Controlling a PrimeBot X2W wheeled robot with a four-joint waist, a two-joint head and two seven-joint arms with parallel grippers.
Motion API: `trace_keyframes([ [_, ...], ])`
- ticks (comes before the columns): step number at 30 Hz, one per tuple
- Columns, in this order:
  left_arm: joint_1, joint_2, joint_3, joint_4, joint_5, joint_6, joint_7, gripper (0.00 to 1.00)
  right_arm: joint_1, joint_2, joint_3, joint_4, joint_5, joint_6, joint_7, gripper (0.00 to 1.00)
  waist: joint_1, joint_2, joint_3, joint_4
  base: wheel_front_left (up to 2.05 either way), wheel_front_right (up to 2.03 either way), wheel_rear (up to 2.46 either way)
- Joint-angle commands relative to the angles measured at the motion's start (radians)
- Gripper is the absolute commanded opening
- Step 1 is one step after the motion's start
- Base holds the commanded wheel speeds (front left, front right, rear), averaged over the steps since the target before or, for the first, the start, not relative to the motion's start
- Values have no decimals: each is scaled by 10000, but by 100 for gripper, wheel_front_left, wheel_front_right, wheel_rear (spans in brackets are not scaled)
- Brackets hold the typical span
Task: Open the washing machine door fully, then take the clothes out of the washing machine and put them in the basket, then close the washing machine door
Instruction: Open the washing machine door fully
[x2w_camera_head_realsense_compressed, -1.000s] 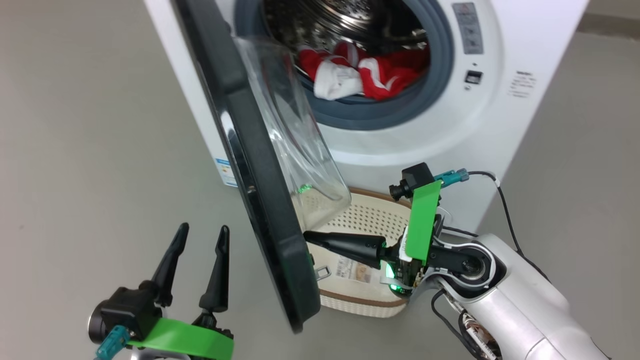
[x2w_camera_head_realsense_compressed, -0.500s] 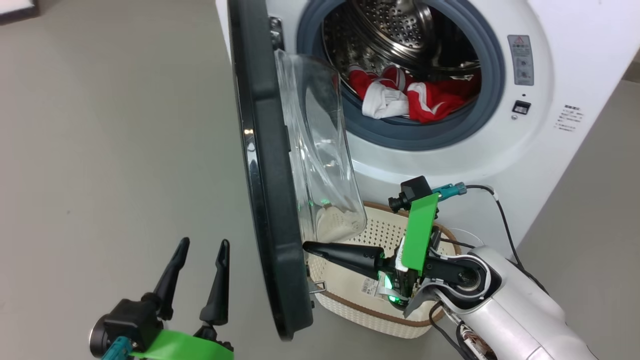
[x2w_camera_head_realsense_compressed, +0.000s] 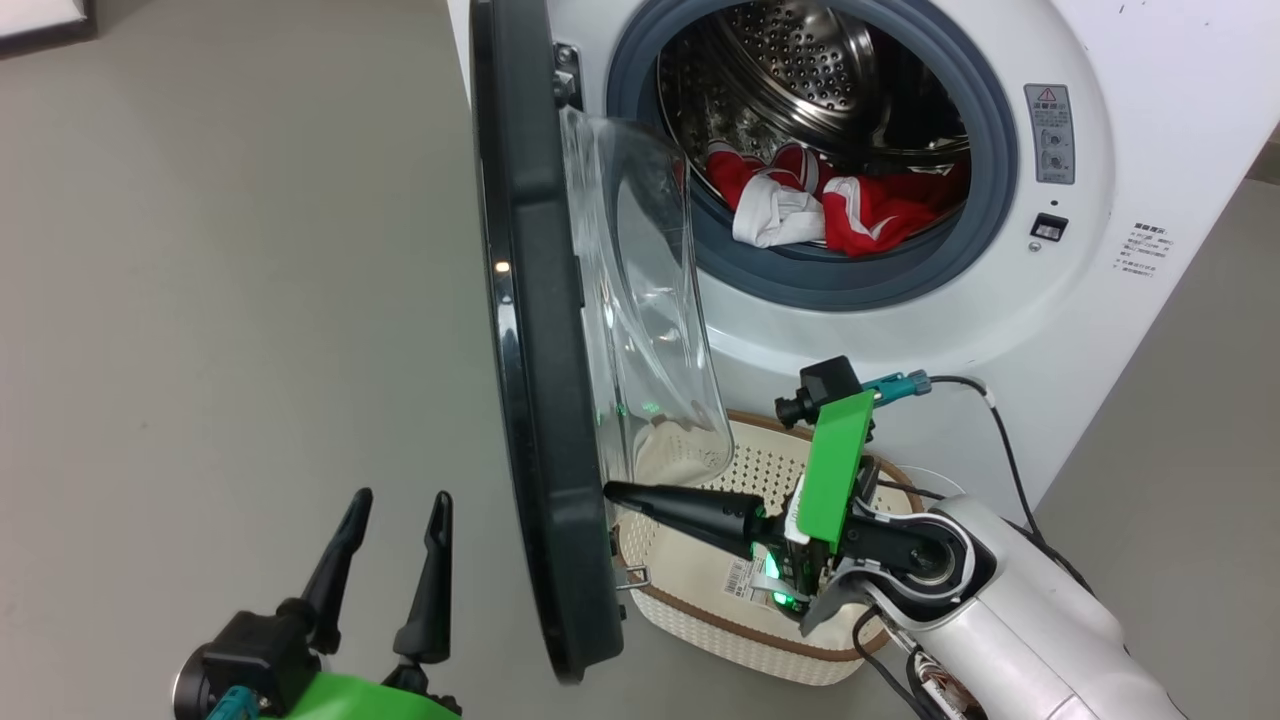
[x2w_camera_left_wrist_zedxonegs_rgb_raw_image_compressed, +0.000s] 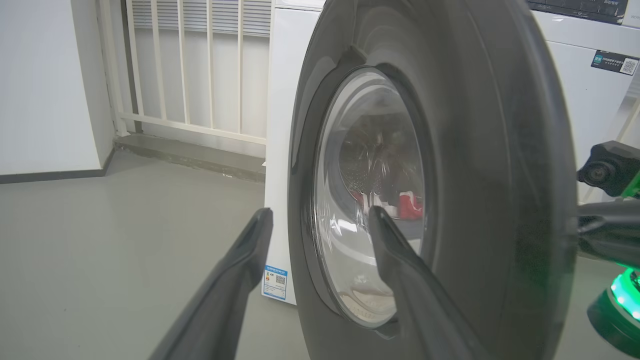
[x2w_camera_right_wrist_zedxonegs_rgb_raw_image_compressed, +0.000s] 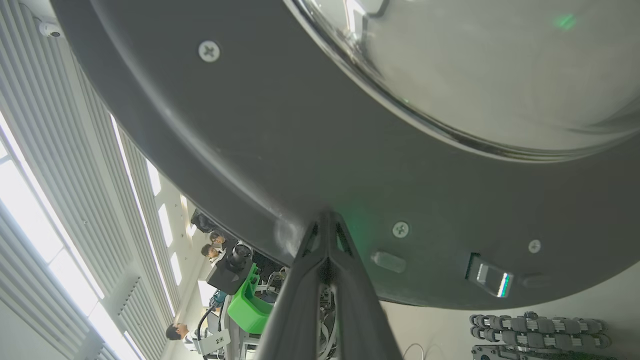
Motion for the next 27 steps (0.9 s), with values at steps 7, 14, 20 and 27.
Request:
trace_keyframes([
  [7, -153, 133, 406, -257, -1, 87, -49, 100, 291, 84, -670, -515, -1661, 79, -1308, 100, 0, -1, 3, -124, 0, 0, 0],
  [14, -130, 133, 491, -241, -3, 113, -49, 100, 871, -877, 70, -1078, -4653, 79, -3905, 100, 0, -1, -38, -225, 0, 0, 0],
  [20, -103, 133, 494, -246, 35, 148, -49, 100, 853, -1519, 1149, -515, -6668, 79, -6823, 100, 0, -1, -92, -418, 0, 0, 0],
  [27, -32, 133, 446, -201, 40, 135, -49, 100, 543, -1639, 1773, 1270, -8715, 79, -9240, 100, 0, -1, -247, -411, 0, 0, 0],
])
